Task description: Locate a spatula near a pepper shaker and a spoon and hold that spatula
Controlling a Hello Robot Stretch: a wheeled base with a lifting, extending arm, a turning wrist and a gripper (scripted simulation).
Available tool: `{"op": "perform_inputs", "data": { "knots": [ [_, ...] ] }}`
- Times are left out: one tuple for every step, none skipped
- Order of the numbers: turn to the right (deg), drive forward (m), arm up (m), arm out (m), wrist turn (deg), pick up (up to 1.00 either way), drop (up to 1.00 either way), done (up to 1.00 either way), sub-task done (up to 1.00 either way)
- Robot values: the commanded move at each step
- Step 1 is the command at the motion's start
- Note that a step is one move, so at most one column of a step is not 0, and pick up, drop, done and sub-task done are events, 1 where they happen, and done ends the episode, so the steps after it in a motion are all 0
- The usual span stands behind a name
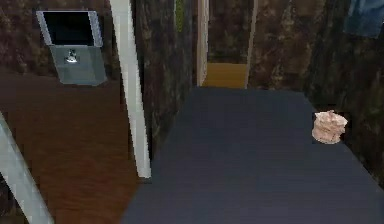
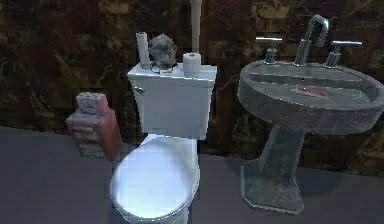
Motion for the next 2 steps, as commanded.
{"op": "perform_inputs", "data": {
  "knots": [
    [6.0, 0.0, 0.0, 0.0, 0.0, 0.0, 0.0, 0.0, 0.0],
    [3.0, 0.0, 0.0, 0.0, 0.0, 0.0, 0.0, 0.0, 0.0]
  ]
}}
